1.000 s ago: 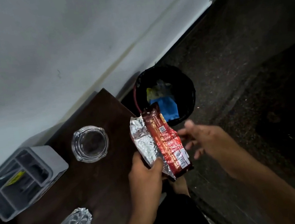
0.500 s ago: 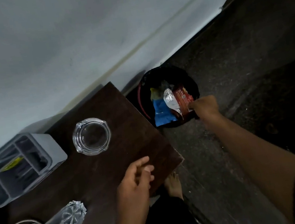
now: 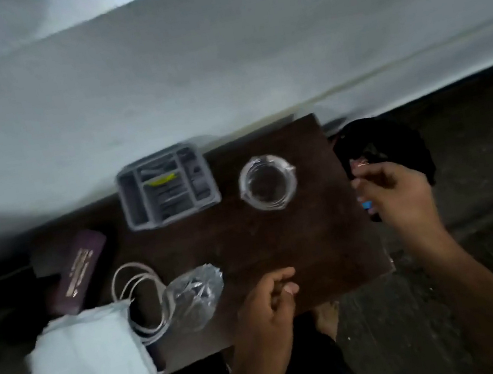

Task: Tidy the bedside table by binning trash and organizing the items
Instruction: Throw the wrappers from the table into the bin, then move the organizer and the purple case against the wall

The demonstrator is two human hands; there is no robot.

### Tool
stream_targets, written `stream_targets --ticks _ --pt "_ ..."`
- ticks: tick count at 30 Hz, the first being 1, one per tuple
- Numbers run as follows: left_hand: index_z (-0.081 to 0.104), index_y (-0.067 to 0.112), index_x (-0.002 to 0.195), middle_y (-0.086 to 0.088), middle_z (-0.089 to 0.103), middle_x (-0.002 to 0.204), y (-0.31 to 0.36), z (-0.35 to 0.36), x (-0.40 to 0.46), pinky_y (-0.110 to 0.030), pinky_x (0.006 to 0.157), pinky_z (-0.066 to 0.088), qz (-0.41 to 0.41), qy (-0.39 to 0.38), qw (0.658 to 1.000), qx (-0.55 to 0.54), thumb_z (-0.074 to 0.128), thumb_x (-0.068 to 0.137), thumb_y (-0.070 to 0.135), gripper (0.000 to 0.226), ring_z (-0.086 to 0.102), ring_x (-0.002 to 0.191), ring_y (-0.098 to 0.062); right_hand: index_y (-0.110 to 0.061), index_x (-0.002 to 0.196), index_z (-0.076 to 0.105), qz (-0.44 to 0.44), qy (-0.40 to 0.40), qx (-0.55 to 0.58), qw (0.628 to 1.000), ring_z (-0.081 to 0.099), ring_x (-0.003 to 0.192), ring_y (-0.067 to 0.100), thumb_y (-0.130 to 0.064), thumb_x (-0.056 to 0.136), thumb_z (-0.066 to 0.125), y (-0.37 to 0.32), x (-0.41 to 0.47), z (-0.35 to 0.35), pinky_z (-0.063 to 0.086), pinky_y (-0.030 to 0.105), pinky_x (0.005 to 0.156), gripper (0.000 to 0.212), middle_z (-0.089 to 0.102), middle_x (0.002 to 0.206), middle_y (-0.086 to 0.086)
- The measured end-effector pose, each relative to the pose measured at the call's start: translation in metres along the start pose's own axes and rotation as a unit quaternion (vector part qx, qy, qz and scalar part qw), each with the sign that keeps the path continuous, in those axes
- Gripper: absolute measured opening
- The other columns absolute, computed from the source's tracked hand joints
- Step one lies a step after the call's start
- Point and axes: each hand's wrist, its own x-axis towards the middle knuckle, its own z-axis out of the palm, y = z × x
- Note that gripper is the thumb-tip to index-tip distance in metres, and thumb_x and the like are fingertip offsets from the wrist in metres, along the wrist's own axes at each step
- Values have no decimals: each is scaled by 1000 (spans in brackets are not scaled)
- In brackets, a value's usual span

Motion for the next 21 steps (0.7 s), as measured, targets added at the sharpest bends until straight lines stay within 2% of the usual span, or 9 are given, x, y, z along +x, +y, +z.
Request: stream_targets --ticks 2,4,8,11,13,16,18,19,21 --pt "68 52 96 15 77 97 -6 -5 -9 -21 84 54 4 11 1000 -15 59 93 27 26 69 86 6 -29 92 73 -58 -80 -7 995 67 66 9 -11 89 73 -30 -31 25 54 25 59 18 73 77 -4" --pt "66 46 101 13 76 101 -16 -14 -22 -22 87 54 17 27 999 -18 59 96 17 31 69 89 4 -30 99 74 -110 -133 -50 984 70 73 7 -17 88 75 -52 -58 48 56 25 64 17 75 80 -9" --pt "67 37 113 8 73 98 -40 -41 -49 -21 85 52 92 75 993 22 59 96 15 29 69 91 -6 -38 95 74 -175 -173 -98 964 69 78 -7 -27 85 73 -85 -88 78 52 7 66 15 73 85 -29" --pt "77 25 103 9 77 96 -63 -71 -54 -26 80 58 124 138 982 44 60 91 16 24 71 89 -8 -34 96 75 -211 -179 -101 956 70 84 -4 -24 86 75 -109 -93 99 51 6 73 15 76 88 -19" --pt "77 29 89 19 77 93 -78 -85 -52 -19 72 56 136 199 970 34 66 85 10 22 70 86 3 -28 103 74 -248 -151 -116 950 71 86 7 -21 86 76 -122 -88 111 56 18 80 19 75 93 -10" --pt "73 34 84 24 73 81 -94 -95 -40 -13 58 49 110 286 951 -23 73 80 -2 36 65 68 12 -19 119 67 -315 -117 -211 918 65 93 20 -29 80 82 -140 -72 130 49 17 76 43 65 111 0" --pt "72 39 82 23 69 67 -100 -101 -26 -7 48 40 97 350 929 -70 70 82 -3 42 56 50 12 -15 131 59 -320 -130 -282 895 61 109 27 -39 75 84 -144 -61 143 52 32 88 67 56 127 8" --pt "72 40 82 21 69 66 -101 -104 -19 -6 47 38 97 374 918 -90 68 84 -3 43 54 48 10 -15 137 54 -305 -137 -302 893 58 114 30 -44 73 85 -145 -58 149 51 40 93 77 53 133 12" --pt "72 41 87 19 72 71 -97 -113 -8 -11 54 47 100 399 900 -145 65 88 1 40 62 57 5 -12 141 51 -267 -151 -319 897 60 104 25 -50 72 82 -145 -52 159 49 36 84 84 57 129 14"
